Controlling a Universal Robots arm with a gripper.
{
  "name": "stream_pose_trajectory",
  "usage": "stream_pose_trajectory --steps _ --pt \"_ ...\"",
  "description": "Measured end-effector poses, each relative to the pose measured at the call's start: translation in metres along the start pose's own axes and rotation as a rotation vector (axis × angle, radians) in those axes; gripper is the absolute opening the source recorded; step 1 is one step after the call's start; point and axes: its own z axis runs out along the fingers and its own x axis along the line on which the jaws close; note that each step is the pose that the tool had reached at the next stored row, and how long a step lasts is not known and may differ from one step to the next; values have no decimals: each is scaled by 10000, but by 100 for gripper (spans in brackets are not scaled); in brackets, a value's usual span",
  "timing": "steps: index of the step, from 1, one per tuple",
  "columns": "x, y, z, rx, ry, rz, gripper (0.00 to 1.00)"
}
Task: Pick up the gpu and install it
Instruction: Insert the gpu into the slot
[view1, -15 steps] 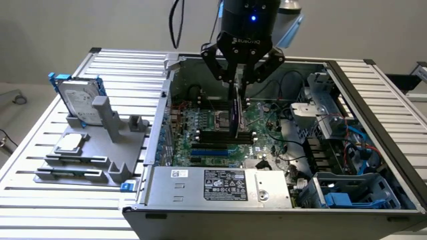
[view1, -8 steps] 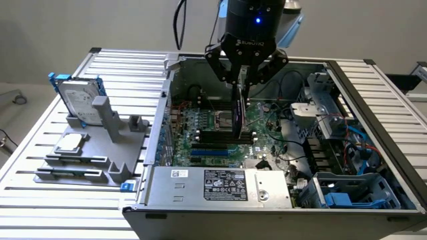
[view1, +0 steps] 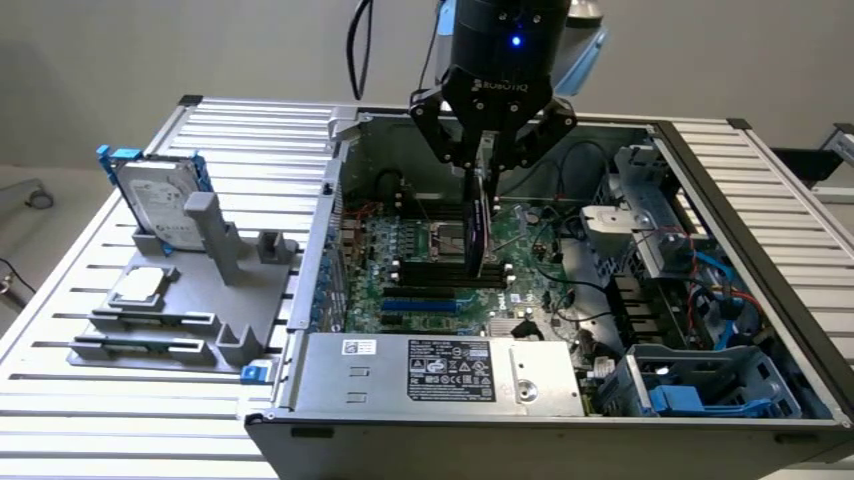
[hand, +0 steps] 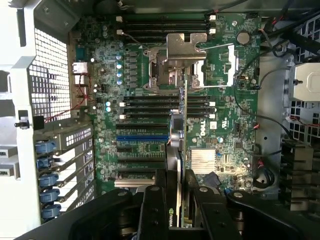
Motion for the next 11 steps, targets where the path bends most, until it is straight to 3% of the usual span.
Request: stream_pose_trajectory --steps 8,11 --pt "-7 13 10 2 -2 -24 26" --pt "-7 14 41 7 -39 -438 26"
